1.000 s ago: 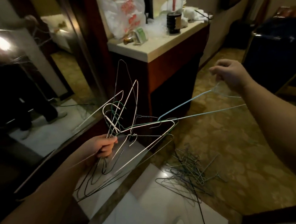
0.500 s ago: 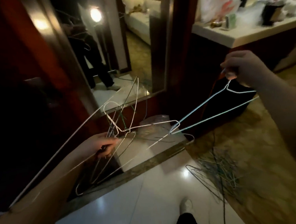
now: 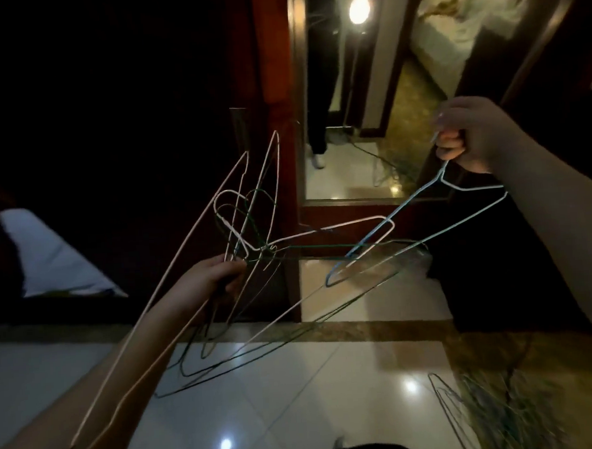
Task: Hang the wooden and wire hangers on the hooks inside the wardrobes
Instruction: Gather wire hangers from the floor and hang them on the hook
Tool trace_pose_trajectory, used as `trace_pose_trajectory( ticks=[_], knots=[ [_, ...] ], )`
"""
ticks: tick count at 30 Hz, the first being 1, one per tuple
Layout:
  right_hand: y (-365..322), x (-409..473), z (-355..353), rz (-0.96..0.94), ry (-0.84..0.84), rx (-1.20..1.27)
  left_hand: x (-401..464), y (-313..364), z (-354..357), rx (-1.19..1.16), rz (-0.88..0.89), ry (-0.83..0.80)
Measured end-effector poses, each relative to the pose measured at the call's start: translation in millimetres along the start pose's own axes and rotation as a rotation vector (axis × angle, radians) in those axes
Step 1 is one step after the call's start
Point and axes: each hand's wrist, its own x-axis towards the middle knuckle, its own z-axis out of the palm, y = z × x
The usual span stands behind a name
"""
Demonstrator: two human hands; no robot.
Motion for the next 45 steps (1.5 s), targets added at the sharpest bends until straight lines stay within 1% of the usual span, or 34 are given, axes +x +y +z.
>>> trace_pose_trajectory(
  ticks=[3, 7, 12, 15, 22, 26, 31, 36, 40, 42, 45],
  knots=[
    [2, 27, 27, -0.025, -0.085, 0.022, -18, -3, -11, -0.049, 0.002, 0.135],
    [4, 48, 59, -0.109, -0.199, -0.088, -45, -8, -20, -0.131, -0.016, 0.358],
    [10, 61, 101, -0.239, -0.333, -0.191, -74, -29, -25, -0.241, 0.014, 0.582],
    [16, 62, 137, -0.258, -0.432, -0.142, -91, -42, -23, -0.273, 0.016, 0.646],
    [31, 60, 224, -0.167, -0.675, -0.088, -136, -69, -41, -0.315, 0.033, 0.810],
    [29, 64, 270, -0.155, -0.738, -0.113, -165, -79, -73, -0.318, 0.043, 0.884],
    [26, 77, 334, -0.200, -0.735, -0.220, -197, -91, -135, -0.340, 0.069, 0.892],
    [15, 89, 423, -0.313, -0.599, -0.336, -240, -102, -221, -0.386, 0.092, 0.861],
    [8, 91, 508, -0.400, -0.514, -0.458, -280, -117, -286, -0.385, 0.052, 0.887],
    [9, 93, 549, -0.403, -0.492, -0.467, -298, -125, -313, -0.410, 0.039, 0.904],
    [14, 95, 605, -0.382, -0.453, -0.472, -322, -137, -348, -0.440, 0.007, 0.974]
  ],
)
